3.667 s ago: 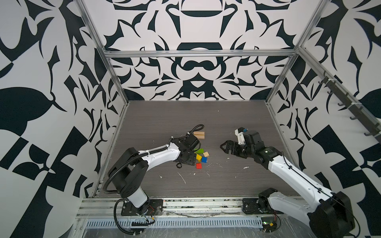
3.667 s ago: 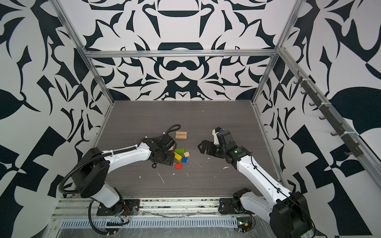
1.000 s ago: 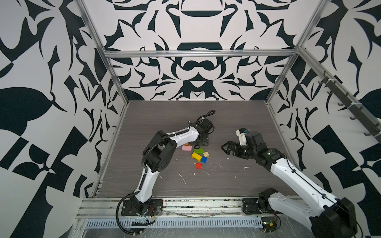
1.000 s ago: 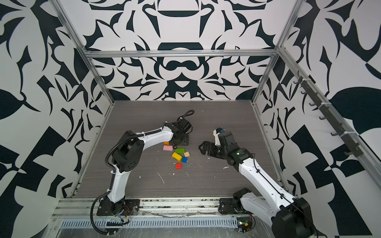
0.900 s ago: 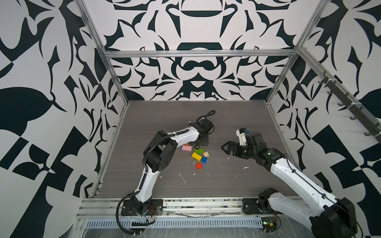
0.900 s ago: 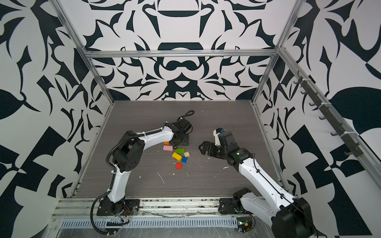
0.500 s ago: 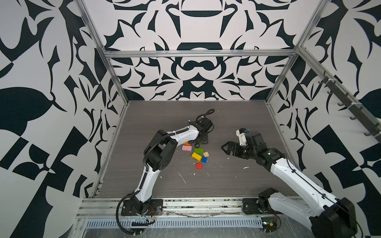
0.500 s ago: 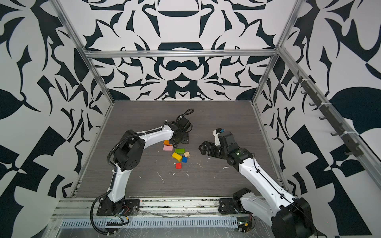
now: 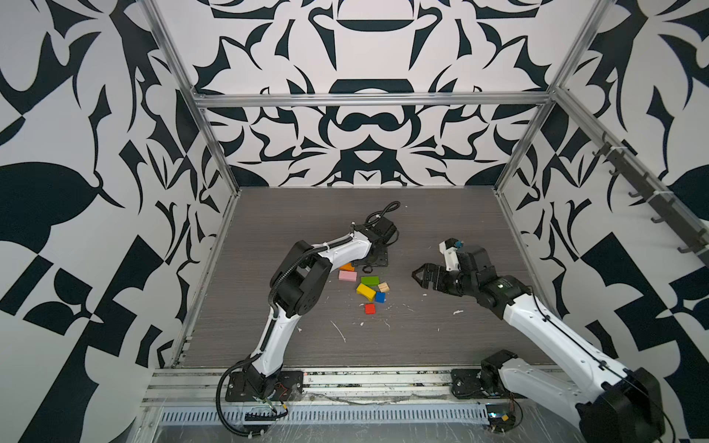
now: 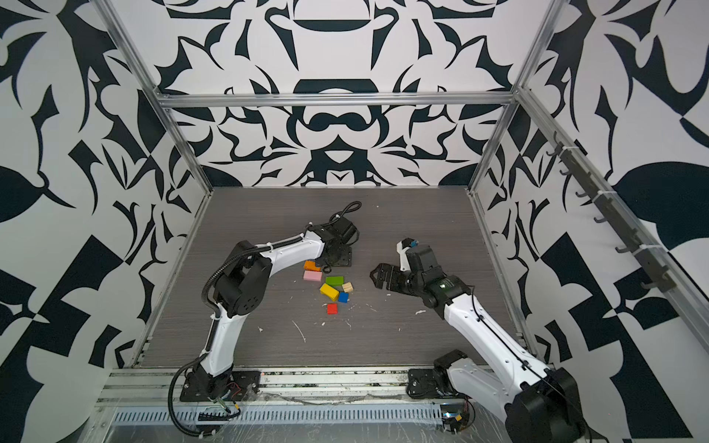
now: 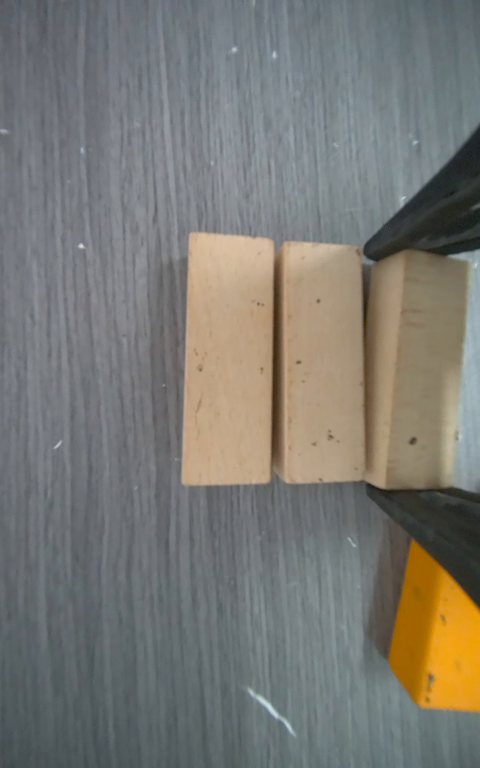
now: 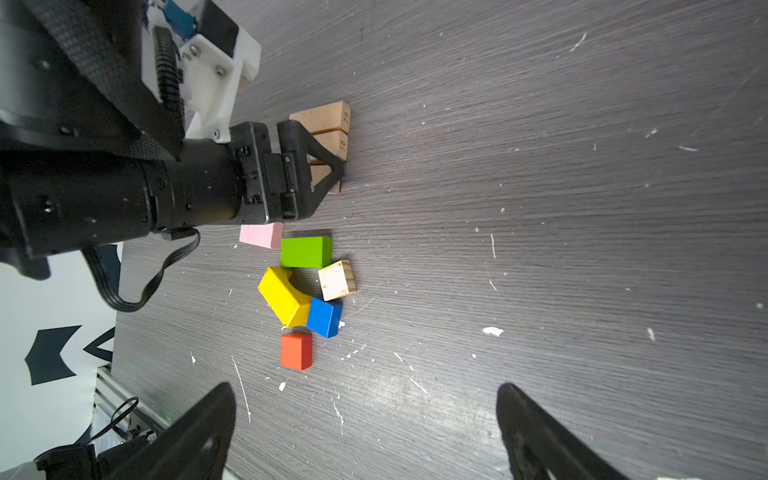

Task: Build the wood block tower
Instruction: 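Lower the plain wooden block onto the top of the stack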

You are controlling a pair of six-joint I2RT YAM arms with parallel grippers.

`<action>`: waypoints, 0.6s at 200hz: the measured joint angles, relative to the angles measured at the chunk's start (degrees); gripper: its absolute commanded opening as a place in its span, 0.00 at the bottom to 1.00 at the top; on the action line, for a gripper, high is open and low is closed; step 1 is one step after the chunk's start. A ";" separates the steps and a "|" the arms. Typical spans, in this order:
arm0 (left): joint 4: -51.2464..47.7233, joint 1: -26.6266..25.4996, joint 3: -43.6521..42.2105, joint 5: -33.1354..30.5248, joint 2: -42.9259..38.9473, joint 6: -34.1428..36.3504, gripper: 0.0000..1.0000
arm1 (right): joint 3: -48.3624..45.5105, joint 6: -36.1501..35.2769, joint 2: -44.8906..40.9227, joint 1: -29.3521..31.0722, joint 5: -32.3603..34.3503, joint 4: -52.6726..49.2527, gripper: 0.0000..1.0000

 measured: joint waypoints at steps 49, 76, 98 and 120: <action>-0.70 0.00 1.66 -0.07 1.05 0.00 0.48 | 0.00 -0.17 -0.09 0.00 0.22 -0.02 1.00; -1.07 0.00 2.01 -0.15 1.22 -0.02 0.48 | 0.00 -0.20 -0.33 0.00 0.39 -0.04 1.00; -1.09 0.00 2.03 -0.17 1.25 -0.02 0.48 | 0.00 -0.22 -0.33 0.00 0.44 -0.09 1.00; -1.11 0.00 2.03 -0.24 1.25 -0.02 0.48 | 0.00 -0.22 -0.33 0.00 0.44 -0.11 1.00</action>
